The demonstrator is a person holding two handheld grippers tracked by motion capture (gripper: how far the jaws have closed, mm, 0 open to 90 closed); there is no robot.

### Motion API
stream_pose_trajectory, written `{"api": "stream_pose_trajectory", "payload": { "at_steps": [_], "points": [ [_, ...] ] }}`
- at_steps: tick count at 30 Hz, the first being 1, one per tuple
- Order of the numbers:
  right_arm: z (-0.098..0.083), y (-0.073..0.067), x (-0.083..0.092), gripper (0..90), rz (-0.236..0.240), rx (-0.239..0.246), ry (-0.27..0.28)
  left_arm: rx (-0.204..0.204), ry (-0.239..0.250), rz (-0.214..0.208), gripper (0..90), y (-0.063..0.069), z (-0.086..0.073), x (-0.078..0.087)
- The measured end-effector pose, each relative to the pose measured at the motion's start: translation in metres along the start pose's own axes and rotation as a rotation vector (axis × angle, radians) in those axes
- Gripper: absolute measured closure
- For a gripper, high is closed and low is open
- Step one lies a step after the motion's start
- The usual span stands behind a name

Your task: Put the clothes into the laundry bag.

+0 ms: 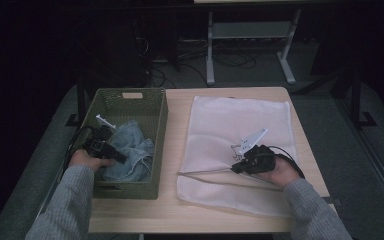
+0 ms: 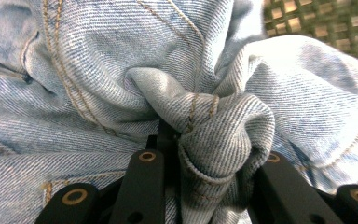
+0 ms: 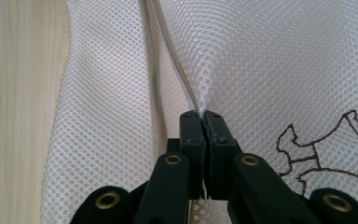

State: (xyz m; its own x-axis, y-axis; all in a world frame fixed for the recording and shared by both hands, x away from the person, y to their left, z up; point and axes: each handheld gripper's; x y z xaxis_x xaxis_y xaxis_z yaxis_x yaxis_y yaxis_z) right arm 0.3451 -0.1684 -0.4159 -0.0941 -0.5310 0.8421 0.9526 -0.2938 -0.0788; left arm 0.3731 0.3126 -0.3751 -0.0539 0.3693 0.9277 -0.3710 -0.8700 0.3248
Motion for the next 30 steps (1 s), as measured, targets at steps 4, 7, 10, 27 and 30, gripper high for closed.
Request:
{"api": "stream_pose_trajectory", "payload": {
  "at_steps": [4,7,10,27,30],
  "points": [
    [-0.001,0.0,0.001,87.2,0.0,-0.002,0.007,0.012,0.045,-0.074,73.9,0.001,-0.008,0.01],
    [-0.001,0.001,0.003,87.3,0.001,-0.005,0.009,0.034,0.087,-0.135,73.9,0.0,-0.014,0.016],
    [-0.002,0.002,0.004,87.2,0.002,-0.007,0.013,0.054,0.125,-0.198,74.0,-0.004,-0.021,0.022],
    [-0.003,0.004,0.011,87.3,0.007,-0.026,0.032,0.082,0.277,-0.386,74.4,-0.015,-0.043,0.048],
    [-0.001,0.005,0.014,87.4,0.007,-0.025,0.038,0.088,0.306,-0.404,74.4,-0.017,-0.045,0.053]
  ]
}}
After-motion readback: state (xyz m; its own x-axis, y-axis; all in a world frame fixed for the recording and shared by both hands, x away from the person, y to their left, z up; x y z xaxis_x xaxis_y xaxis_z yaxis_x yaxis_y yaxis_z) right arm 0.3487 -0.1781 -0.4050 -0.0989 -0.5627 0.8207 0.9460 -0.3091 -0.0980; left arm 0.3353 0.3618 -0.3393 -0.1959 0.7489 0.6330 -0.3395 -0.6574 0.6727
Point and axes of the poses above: each handheld gripper's, and its own axes: x roughly backward along the jaws, z roughly out of its top, y roughly to its right, and after that the axes turned 5 degrees about -y, right-handed
